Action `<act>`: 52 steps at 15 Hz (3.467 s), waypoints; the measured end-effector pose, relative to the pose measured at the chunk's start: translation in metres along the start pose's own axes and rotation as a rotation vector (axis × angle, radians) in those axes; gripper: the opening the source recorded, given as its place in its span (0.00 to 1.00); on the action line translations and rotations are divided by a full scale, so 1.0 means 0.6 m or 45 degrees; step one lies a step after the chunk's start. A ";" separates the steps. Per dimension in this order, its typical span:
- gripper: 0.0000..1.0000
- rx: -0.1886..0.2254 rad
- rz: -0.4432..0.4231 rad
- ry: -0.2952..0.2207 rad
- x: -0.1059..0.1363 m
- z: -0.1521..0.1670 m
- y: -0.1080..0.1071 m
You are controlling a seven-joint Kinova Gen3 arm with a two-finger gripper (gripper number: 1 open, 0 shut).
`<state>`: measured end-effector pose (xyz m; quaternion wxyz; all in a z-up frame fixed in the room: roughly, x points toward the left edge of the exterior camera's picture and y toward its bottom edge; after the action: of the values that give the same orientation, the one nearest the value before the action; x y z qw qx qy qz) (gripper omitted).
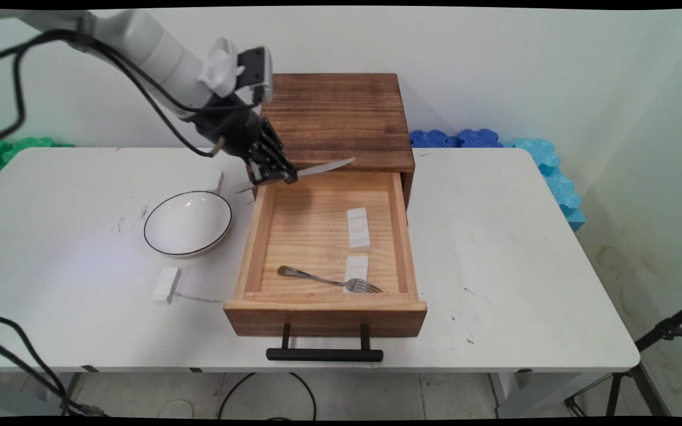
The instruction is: Place the picked object into the drawer
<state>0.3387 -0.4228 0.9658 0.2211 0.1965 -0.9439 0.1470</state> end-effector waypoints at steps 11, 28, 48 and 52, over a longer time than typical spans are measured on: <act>0.00 -0.008 -0.035 -0.031 0.042 0.088 0.013; 0.00 -0.021 -0.039 -0.055 0.069 0.185 0.018; 0.00 -0.035 -0.027 -0.089 0.044 0.240 0.020; 0.00 -0.038 -0.022 -0.094 0.037 0.241 0.022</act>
<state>0.2625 -0.4706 0.8499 0.1902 0.2068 -0.9517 0.1236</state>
